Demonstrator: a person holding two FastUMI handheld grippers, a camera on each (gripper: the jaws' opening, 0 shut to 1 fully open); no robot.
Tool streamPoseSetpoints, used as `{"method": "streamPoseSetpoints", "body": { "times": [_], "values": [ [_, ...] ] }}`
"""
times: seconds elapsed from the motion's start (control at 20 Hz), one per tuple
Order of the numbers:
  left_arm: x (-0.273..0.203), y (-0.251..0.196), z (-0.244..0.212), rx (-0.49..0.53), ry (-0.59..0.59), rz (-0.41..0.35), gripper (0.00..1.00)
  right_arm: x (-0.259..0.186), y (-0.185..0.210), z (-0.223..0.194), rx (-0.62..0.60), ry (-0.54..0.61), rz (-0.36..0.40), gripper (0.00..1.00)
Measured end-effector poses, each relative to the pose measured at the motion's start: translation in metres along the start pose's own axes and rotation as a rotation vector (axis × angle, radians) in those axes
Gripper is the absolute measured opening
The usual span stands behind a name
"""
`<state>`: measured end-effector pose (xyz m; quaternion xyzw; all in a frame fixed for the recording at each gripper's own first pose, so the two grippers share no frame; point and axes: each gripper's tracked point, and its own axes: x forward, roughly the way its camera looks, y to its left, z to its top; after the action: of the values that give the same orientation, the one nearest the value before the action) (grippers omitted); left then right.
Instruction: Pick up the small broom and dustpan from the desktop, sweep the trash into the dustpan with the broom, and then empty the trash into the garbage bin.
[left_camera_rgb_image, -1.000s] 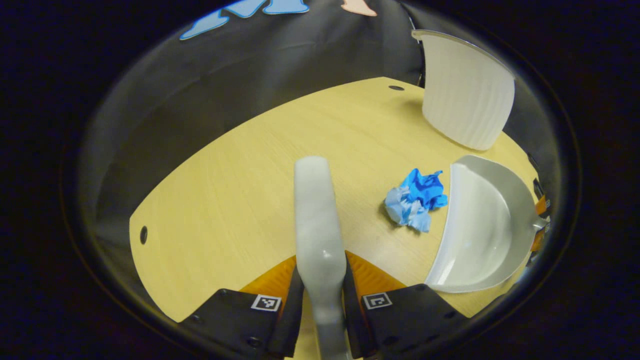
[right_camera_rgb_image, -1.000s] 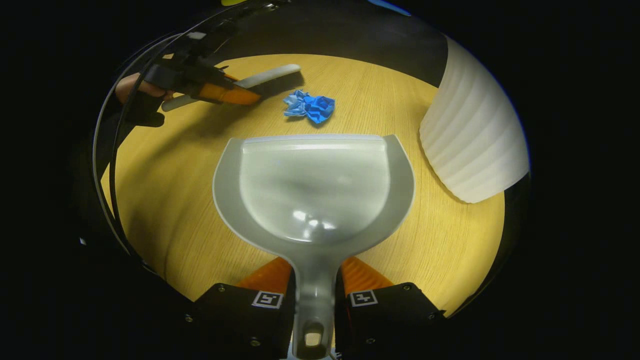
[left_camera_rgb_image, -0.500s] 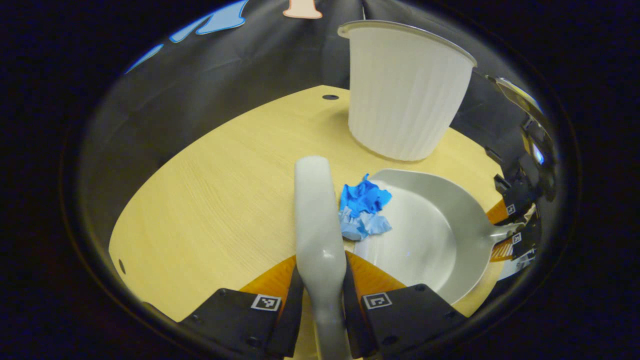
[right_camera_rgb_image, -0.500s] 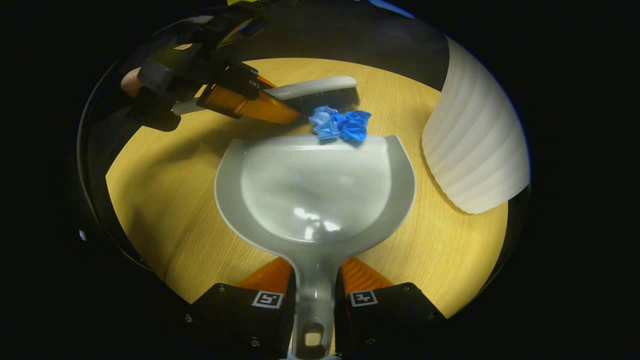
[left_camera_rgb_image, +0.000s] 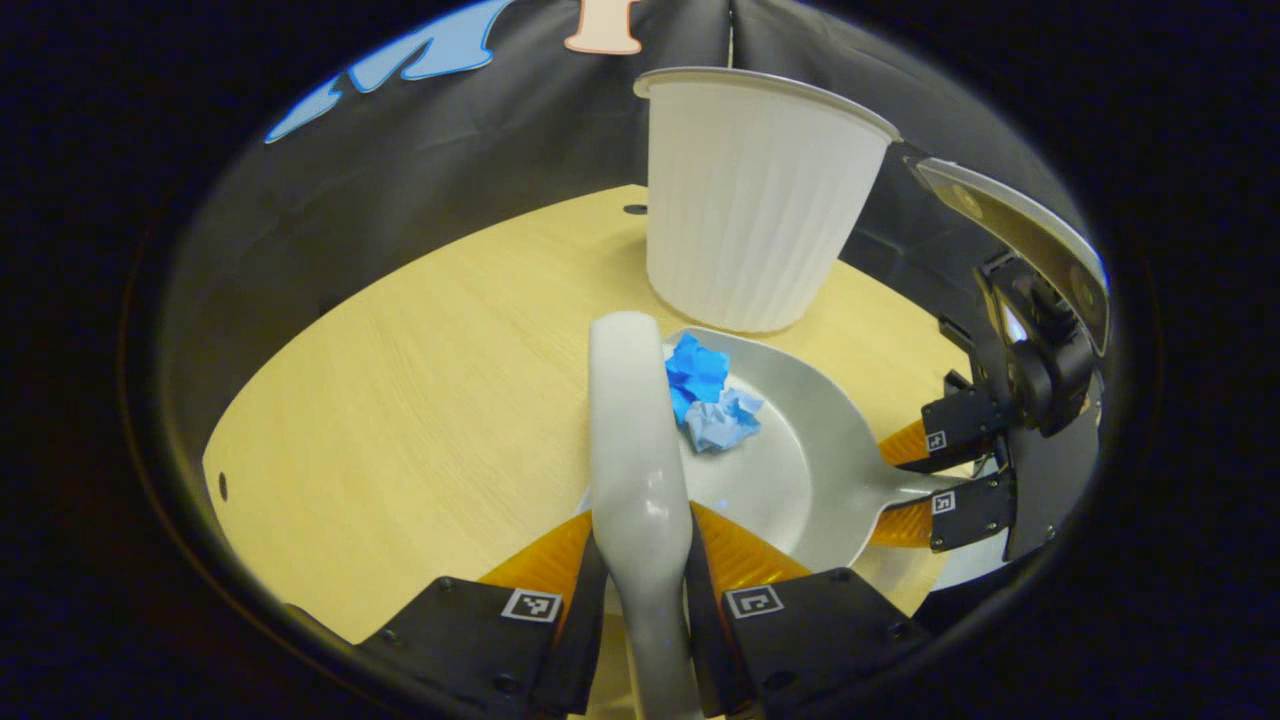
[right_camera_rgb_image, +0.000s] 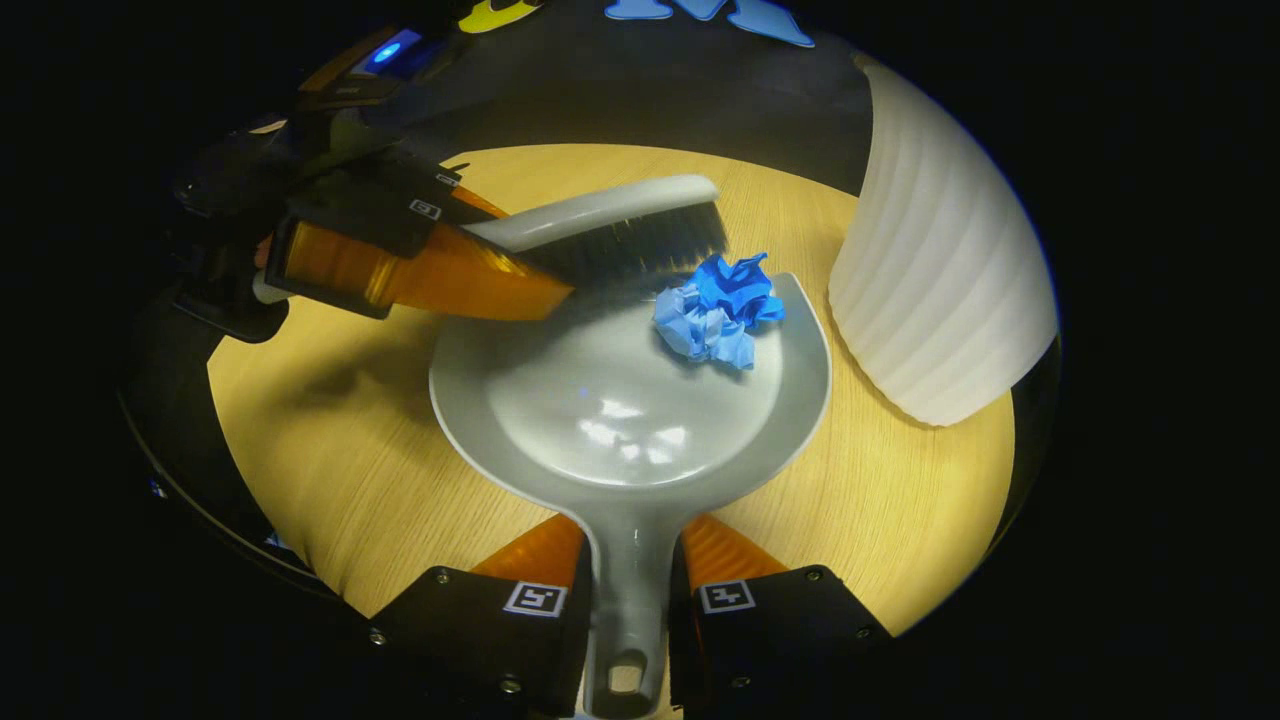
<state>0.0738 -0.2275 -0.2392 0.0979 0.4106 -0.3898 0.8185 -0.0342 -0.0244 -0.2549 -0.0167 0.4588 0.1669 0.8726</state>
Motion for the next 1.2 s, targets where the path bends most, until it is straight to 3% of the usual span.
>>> {"method": "streamPoseSetpoints", "body": {
  "times": [0.35, 0.6, 0.7, 1.0, 1.2],
  "values": [
    [-0.071, 0.065, -0.039, -0.155, -0.030, 0.145, 0.47, -0.001, 0.000, 0.004, -0.022, 0.050, -0.044, 0.34],
    [-0.109, 0.111, -0.088, -0.272, -0.017, 0.255, 0.47, -0.001, 0.000, 0.002, -0.043, 0.017, -0.063, 0.34],
    [-0.122, 0.124, -0.103, -0.298, -0.009, 0.285, 0.43, 0.004, -0.001, 0.000, -0.028, -0.009, -0.040, 0.34],
    [-0.144, 0.145, -0.126, -0.366, -0.017, 0.337, 0.45, 0.010, 0.001, 0.000, 0.043, -0.094, 0.044, 0.34],
    [-0.152, 0.144, -0.131, -0.417, -0.032, 0.339, 0.45, 0.011, 0.008, 0.008, 0.210, -0.167, 0.105, 0.34]
  ]
}}
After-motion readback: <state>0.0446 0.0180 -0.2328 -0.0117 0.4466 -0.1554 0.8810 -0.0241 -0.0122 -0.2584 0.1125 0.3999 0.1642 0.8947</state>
